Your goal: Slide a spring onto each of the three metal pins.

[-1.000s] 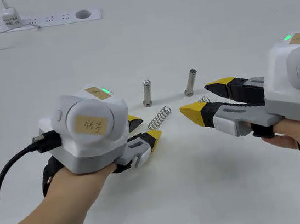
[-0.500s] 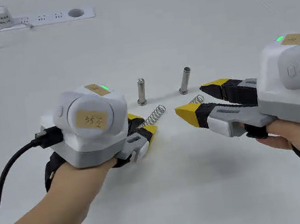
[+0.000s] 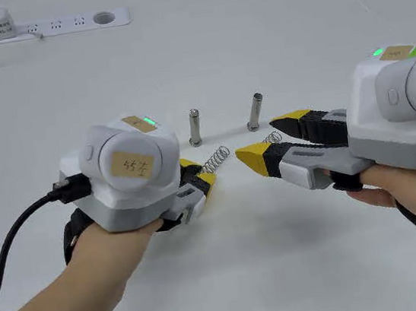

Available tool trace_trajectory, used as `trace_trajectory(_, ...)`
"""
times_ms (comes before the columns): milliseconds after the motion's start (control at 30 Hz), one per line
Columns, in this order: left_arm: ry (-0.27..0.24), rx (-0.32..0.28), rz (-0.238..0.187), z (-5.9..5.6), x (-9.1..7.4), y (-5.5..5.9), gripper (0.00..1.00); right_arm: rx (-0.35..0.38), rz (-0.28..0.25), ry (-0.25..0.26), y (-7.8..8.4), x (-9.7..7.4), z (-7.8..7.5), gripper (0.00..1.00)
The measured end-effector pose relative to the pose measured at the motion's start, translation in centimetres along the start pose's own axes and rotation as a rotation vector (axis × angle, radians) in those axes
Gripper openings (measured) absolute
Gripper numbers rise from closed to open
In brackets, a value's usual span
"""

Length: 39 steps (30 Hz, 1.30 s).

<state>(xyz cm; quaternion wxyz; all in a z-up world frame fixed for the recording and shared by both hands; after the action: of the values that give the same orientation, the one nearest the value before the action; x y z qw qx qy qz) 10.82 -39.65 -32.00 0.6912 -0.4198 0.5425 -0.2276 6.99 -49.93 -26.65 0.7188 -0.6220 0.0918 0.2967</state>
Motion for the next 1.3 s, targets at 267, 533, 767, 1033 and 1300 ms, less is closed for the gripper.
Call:
trace_trajectory(267,-0.011,0.023,-0.051,0.0,-0.8,-0.3,0.11,0.054,-0.005,-0.021,-0.2,0.1,0.4,0.39)
trace_trajectory(533,-0.027,0.026,-0.099,0.4,-2.0,-0.9,0.10,0.101,-0.024,-0.037,-0.9,0.1,0.7,0.37)
trace_trajectory(767,-0.036,0.052,-0.147,0.2,-3.4,-1.6,0.10,0.183,-0.041,-0.060,-1.5,0.3,1.1,0.34)
trace_trajectory(1033,-0.051,0.055,-0.212,0.1,-4.8,-2.9,0.10,0.278,-0.046,-0.091,-2.0,0.6,1.8,0.33)
trace_trajectory(1300,-0.056,0.034,-0.274,0.3,-5.6,-3.8,0.10,0.362,-0.066,-0.122,-2.6,0.8,2.2,0.30)
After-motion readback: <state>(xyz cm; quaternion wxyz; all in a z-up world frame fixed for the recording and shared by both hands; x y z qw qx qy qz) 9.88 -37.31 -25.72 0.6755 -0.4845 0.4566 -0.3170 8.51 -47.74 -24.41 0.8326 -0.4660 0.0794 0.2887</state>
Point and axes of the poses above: the centre of the closed fingertips' face, and the gripper's own axes: x roughly forward along the fingers, z roughly to its left, y roughly out of its underside, the point moved 5 cm from there along -x, roughly backward along the fingers, and after that the axes turned 8 degrees about x, right-handed, at the moved point
